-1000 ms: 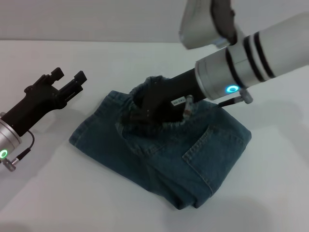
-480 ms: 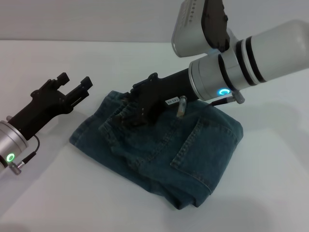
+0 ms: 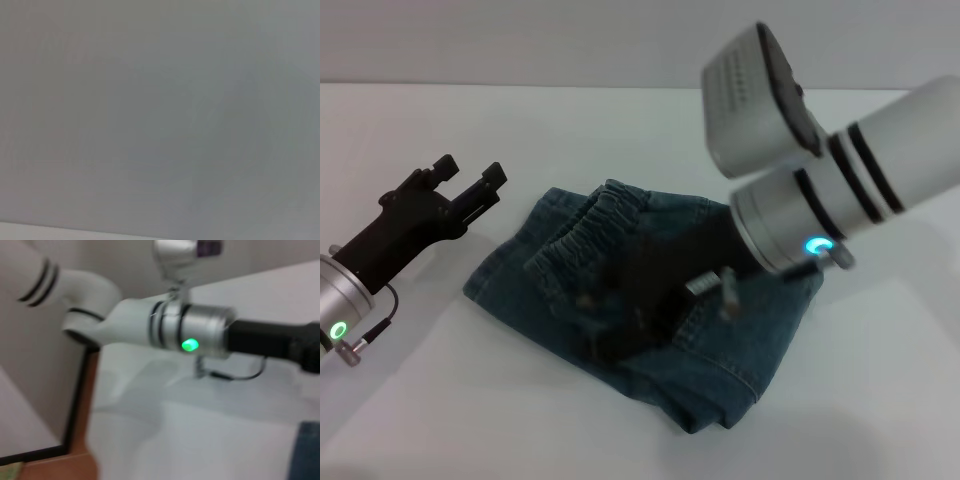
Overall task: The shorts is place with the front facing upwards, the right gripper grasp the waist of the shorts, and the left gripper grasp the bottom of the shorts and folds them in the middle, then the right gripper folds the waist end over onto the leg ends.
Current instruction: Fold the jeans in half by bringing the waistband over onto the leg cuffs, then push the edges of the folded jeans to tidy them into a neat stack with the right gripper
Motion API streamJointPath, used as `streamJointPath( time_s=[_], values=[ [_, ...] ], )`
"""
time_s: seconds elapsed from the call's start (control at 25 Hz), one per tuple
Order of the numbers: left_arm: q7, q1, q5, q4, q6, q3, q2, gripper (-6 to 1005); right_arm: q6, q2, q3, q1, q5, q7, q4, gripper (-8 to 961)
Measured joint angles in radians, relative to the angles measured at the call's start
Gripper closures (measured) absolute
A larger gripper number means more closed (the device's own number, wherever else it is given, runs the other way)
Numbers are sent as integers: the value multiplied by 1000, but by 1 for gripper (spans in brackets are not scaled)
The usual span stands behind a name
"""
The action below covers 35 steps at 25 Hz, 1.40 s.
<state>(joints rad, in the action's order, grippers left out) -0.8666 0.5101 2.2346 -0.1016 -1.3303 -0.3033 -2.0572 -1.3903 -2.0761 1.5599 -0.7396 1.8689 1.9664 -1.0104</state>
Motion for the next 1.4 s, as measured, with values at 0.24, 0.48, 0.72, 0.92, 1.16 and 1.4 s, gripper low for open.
streamJointPath(
  time_s=[0.24, 0.48, 0.72, 0.92, 1.16, 1.4],
  values=[
    [0, 3, -1, -4, 6, -2, 1, 189, -194, 6, -62, 13, 17, 38, 28, 404],
    [6, 10, -1, -1, 23, -2, 1, 190, -191, 8, -62, 15, 87, 52, 88, 404],
    [11, 12, -6, 2, 34, -2, -1, 190, -178, 4, -54, 10, 106, 48, 164, 405],
    [11, 10, -18, 8, 40, -2, -1, 189, -182, 5, -65, 12, 145, 62, 174, 405],
    [11, 8, -24, 8, 42, -2, -1, 190, -184, 6, -69, 15, 193, 83, 175, 405],
    [11, 7, -31, 8, 43, -2, -1, 190, -178, 7, -127, 16, 258, 98, 176, 404]
  ],
)
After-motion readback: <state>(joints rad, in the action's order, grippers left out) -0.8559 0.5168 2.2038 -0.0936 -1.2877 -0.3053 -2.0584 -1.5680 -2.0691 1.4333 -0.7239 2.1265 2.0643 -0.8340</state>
